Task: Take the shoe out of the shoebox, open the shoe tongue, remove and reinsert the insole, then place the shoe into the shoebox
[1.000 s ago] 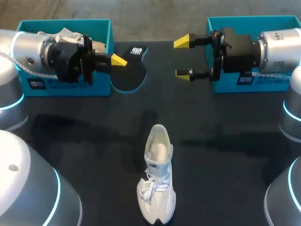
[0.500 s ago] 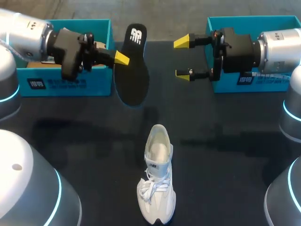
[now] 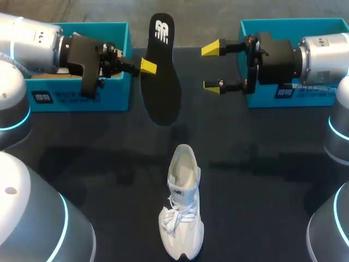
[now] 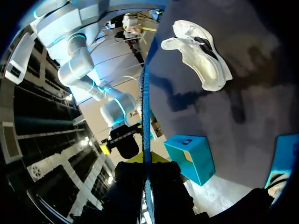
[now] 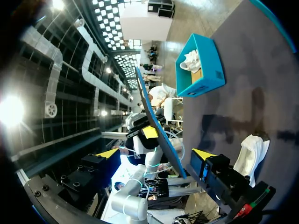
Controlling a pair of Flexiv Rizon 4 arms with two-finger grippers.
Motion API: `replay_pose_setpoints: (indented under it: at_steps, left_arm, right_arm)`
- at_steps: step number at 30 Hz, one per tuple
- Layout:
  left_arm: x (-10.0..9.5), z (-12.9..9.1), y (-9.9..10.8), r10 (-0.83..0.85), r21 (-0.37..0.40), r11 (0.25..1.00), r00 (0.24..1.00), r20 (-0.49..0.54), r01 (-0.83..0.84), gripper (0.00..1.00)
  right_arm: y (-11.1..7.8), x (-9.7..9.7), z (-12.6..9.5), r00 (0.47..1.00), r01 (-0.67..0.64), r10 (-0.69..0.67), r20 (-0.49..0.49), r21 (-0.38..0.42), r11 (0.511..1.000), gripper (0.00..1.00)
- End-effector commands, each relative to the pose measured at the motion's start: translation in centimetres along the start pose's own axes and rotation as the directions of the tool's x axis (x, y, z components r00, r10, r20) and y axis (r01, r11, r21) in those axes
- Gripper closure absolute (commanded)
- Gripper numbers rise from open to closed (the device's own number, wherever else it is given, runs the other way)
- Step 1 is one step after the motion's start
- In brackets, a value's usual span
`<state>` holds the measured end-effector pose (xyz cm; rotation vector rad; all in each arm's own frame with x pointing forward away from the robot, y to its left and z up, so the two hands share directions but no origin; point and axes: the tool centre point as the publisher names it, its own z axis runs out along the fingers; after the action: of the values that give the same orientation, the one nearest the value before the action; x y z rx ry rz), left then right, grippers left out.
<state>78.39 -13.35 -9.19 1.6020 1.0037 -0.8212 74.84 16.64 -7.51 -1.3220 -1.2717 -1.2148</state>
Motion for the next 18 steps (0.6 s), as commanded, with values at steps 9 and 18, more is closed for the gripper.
replay_pose_setpoints:
  at_steps: [9,18]
  left_arm:
    - [-0.33,0.09,0.24,-0.162,-0.001,0.987,0.983,0.086,0.163,1.00]
    - [-0.33,0.09,0.24,-0.162,-0.001,0.987,0.983,0.086,0.163,1.00]
  right_arm:
    - [0.03,-0.02,0.25,1.000,0.000,0.000,0.002,-0.002,1.000,0.00]
    - [0.03,-0.02,0.25,1.000,0.000,0.000,0.002,-0.002,1.000,0.00]
